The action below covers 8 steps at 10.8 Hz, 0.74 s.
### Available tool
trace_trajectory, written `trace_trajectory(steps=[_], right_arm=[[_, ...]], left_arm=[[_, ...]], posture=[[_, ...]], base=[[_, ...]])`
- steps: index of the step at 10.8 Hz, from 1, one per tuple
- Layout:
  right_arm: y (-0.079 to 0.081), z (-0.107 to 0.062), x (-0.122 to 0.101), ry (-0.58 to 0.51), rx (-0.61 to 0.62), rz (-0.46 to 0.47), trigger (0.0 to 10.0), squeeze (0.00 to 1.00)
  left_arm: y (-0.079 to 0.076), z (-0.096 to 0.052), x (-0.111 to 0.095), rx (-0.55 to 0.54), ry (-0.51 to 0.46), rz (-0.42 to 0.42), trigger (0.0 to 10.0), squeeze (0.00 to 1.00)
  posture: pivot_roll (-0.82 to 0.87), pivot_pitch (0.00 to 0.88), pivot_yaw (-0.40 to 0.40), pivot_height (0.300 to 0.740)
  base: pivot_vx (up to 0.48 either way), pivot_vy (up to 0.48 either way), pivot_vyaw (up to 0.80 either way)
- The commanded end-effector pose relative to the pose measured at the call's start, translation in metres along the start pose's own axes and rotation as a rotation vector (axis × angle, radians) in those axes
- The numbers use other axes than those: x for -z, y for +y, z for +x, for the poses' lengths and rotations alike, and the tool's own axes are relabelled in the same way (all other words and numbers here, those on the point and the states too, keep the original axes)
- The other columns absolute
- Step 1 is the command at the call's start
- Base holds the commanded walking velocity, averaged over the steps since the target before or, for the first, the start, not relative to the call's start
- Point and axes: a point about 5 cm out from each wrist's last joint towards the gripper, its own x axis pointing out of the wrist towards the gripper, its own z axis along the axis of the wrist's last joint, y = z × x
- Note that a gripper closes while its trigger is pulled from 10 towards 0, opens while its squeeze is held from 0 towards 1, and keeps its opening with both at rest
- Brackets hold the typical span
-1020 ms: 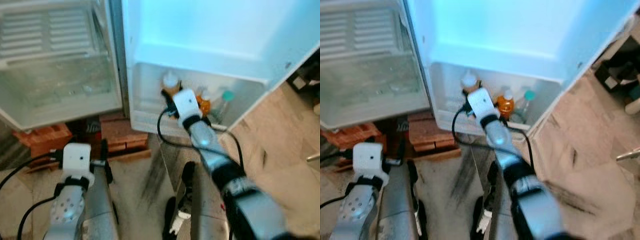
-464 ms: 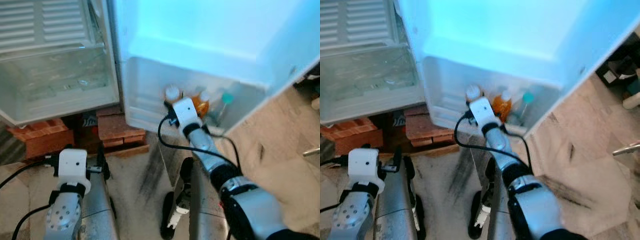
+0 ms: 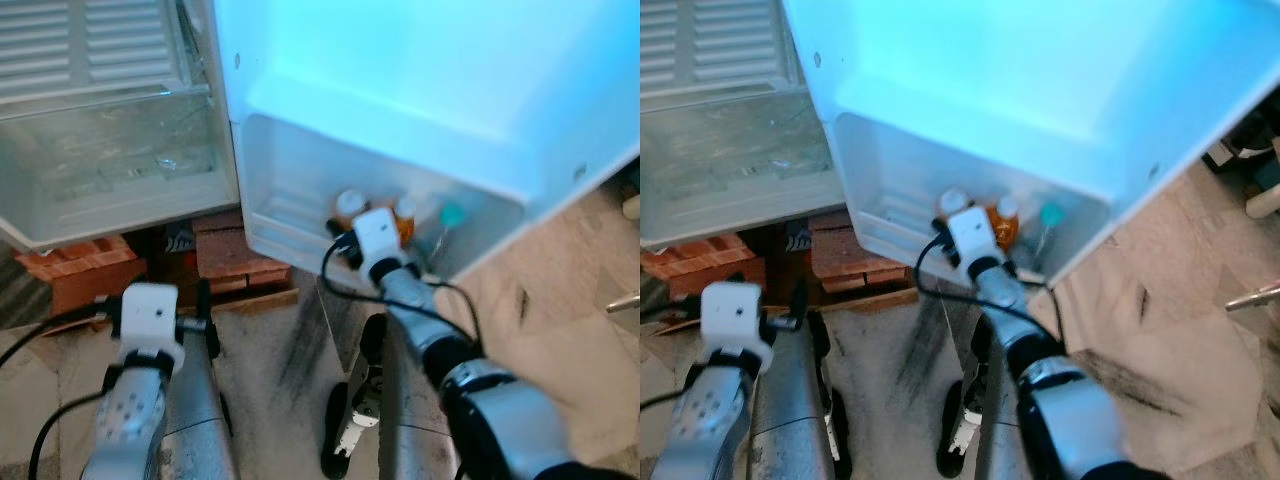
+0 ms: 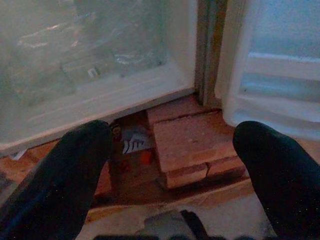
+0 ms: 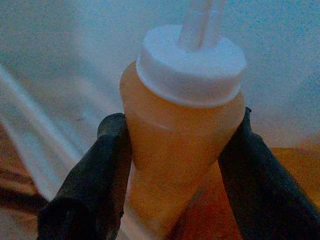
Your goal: Restocking fridge
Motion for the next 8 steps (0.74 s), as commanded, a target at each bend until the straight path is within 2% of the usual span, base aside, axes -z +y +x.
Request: trace_trajectory(steps=[1, 3, 4, 5, 6, 8], right_arm=[[-0.01, 0.002, -0.006, -0.035, 0.03, 0.006, 10.0, 1.0], [-0.029, 0.002, -0.019, -0.118, 0.104, 0.035, 10.0, 1.0], [-0.039, -0.004, -0.018, -0.145, 0.141, 0.075, 10.0, 1.0], [-0.048, -0.024, -0.004, -0.166, 0.183, 0.132, 10.0, 1.0], [-0.043, -0.043, 0.006, -0.176, 0.191, 0.232, 10.0, 1.0], [-0.03, -0.068, 0.012, -0.174, 0.186, 0.277, 10.0, 1.0]], left_arm=[[-0.002, 0.001, 0.006, 0.011, 0.022, 0.002, 10.0, 0.0], [-0.004, 0.007, 0.01, 0.015, 0.039, 0.021, 10.0, 0.0], [-0.006, 0.007, 0.012, 0.022, 0.044, 0.023, 10.0, 0.0], [-0.007, 0.002, 0.02, 0.033, 0.066, 0.019, 10.0, 0.0], [-0.008, 0.002, 0.023, 0.045, 0.072, 0.018, 10.0, 0.0], [-0.009, 0.007, 0.026, 0.063, 0.069, 0.026, 10.0, 0.0]], posture=[[0.27, 0.207, -0.128, 0.505], [0.28, 0.164, -0.112, 0.505], [0.28, 0.154, -0.107, 0.505], [0.25, 0.128, -0.089, 0.505], [0.23, 0.111, -0.08, 0.505], [0.2, 0.084, -0.065, 0.505]], base=[[0.0, 0.0, 0.0], [0.0, 0.0, 0.0], [0.0, 0.0, 0.0], [0.0, 0.0, 0.0], [0.0, 0.0, 0.0], [0.0, 0.0, 0.0]])
